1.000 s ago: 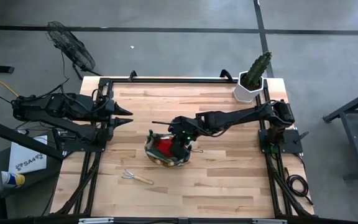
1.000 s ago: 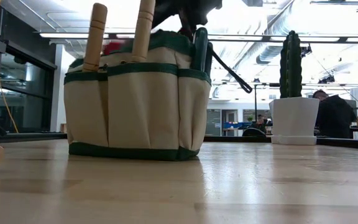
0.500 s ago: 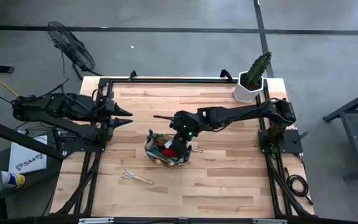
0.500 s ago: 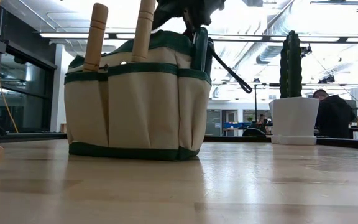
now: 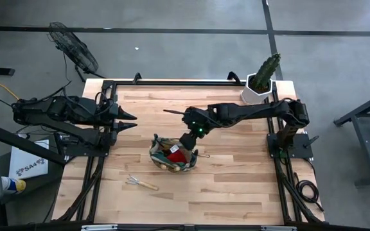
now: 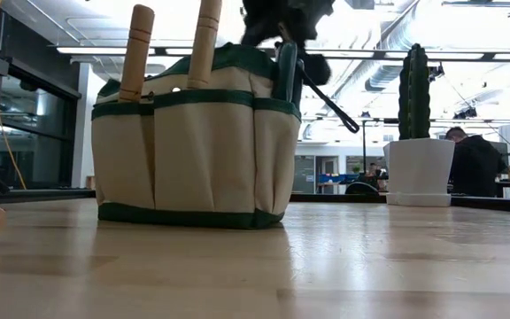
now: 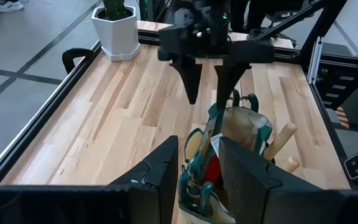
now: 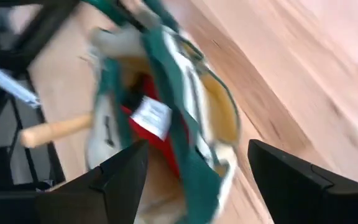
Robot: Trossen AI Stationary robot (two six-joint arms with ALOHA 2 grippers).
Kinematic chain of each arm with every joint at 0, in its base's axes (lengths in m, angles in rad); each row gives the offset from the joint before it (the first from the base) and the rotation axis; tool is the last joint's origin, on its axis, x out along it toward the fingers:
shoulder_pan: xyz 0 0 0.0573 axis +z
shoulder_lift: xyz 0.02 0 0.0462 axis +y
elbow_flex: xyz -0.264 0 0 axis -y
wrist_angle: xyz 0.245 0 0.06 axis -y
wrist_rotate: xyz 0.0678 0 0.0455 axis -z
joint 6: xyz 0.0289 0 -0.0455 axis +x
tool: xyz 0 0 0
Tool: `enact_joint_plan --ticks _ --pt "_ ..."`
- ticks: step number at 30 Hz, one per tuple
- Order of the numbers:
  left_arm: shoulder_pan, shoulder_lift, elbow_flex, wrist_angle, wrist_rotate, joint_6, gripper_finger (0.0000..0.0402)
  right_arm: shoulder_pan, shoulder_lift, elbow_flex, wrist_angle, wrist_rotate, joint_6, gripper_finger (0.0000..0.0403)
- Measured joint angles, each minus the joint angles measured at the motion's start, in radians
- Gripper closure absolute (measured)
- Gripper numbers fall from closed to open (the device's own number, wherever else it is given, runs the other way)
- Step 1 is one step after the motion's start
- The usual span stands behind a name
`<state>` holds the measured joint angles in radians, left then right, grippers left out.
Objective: Pick & Place Garden tools in Gardening bag
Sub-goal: Adjust the gardening bag on the table
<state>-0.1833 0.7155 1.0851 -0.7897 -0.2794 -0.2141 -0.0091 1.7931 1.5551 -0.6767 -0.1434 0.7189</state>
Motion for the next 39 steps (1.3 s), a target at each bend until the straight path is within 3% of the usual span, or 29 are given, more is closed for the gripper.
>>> enact_joint_plan --ticks 10,17,20,25,32,39 --pt "0.000 0.012 0.000 -0.007 -0.020 0.020 0.0290 0.024 -0.051 0.000 -0.227 0.030 0.159 0.0135" --pt "0.000 0.033 0.000 -0.021 -0.026 0.026 0.0290 0.105 -0.101 0.000 -0.436 0.175 0.223 0.0135" --pt "0.000 0.049 0.000 -0.028 -0.026 0.026 0.0290 0.147 -0.100 0.000 -0.479 0.190 0.250 0.0144" --pt "0.001 0.088 0.000 -0.024 -0.028 0.032 0.0290 0.221 -0.100 0.000 -0.471 0.197 0.283 0.0210" --pt "0.001 0.169 0.000 -0.021 -0.073 0.053 0.0291 0.315 -0.100 0.000 -0.473 0.245 0.361 0.0375" --pt "0.124 0.223 0.000 -0.021 -0.005 0.069 0.0295 0.417 -0.100 -0.001 -0.514 0.352 0.533 0.0399"
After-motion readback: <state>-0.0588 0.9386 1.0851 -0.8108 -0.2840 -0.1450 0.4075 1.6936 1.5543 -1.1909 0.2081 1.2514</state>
